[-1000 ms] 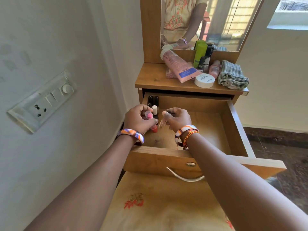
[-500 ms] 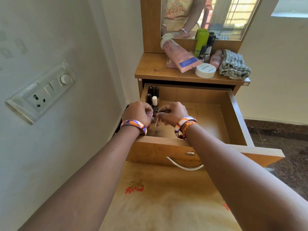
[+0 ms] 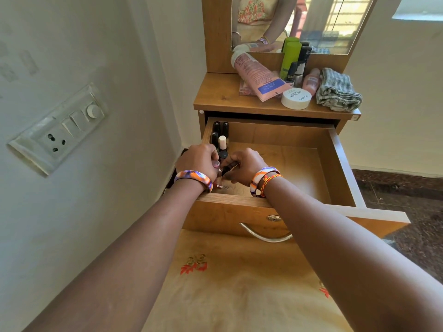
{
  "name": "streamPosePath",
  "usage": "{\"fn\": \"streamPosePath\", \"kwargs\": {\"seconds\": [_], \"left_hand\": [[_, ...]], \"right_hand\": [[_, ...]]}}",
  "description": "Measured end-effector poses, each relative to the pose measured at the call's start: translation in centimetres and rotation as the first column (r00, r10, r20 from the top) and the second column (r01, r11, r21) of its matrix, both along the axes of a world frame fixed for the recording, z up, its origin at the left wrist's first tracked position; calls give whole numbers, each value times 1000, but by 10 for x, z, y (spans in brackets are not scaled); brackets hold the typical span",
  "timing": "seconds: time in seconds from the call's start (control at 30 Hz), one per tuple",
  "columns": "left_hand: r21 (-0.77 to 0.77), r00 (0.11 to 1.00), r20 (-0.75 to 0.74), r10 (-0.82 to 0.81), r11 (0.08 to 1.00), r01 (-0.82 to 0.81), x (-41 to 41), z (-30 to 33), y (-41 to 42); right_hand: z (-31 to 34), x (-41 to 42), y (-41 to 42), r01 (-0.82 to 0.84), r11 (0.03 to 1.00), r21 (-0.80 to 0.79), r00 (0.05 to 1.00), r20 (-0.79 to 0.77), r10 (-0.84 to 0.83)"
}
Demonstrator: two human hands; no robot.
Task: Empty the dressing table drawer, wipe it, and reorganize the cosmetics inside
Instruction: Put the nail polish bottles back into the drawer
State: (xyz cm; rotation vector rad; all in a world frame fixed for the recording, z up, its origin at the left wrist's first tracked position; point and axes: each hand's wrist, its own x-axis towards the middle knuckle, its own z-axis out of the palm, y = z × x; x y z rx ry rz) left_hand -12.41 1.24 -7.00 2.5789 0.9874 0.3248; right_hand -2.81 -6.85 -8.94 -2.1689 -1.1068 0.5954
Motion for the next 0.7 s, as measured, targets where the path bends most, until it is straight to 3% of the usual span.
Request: {"fn": "streamPosePath", "kwargs": {"seconds": [0.7], "left_hand": [[19, 996, -80, -35, 999, 36, -1, -1, 0]], "right_hand": [[2, -7, 3, -70, 996, -63, 993, 92, 75]]}}
